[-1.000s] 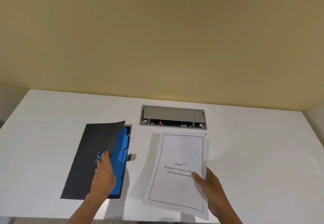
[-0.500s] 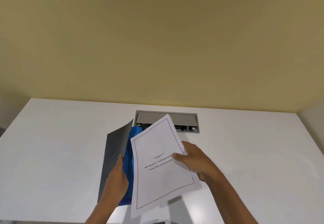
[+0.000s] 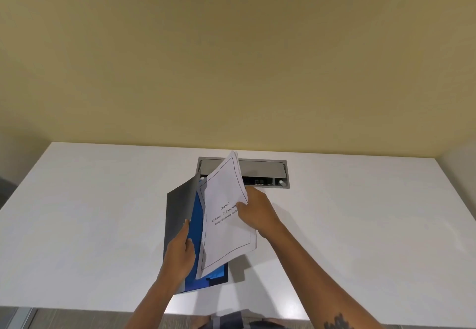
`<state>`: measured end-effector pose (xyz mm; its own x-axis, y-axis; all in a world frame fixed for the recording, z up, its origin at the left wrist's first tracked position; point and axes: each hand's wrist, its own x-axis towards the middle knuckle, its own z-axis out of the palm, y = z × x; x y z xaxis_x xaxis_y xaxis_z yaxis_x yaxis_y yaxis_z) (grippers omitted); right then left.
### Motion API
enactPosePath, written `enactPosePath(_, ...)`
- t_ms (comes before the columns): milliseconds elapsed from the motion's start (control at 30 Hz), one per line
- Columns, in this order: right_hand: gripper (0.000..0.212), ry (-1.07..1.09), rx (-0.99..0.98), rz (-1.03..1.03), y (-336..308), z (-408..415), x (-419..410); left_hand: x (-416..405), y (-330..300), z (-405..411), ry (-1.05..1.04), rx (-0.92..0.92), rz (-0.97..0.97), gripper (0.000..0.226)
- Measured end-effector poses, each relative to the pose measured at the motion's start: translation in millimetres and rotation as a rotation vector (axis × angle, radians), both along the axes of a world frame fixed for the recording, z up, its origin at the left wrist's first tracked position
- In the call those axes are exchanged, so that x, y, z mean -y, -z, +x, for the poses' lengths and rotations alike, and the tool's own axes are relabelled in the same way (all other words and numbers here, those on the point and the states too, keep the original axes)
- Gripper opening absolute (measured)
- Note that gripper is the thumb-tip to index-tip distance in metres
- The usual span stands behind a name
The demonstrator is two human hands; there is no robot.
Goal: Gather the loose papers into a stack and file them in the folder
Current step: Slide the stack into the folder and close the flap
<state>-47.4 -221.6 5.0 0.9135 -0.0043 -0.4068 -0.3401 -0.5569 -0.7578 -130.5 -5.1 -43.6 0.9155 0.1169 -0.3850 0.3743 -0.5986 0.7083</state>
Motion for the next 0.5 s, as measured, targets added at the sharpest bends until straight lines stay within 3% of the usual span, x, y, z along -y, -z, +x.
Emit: enactPosePath(500, 0.024, 0.045, 0.081, -0.086, 25.1, -15.3, -38.4, 7.8, 3.0, 2.2, -0.059, 0.008, 0.013, 0.052)
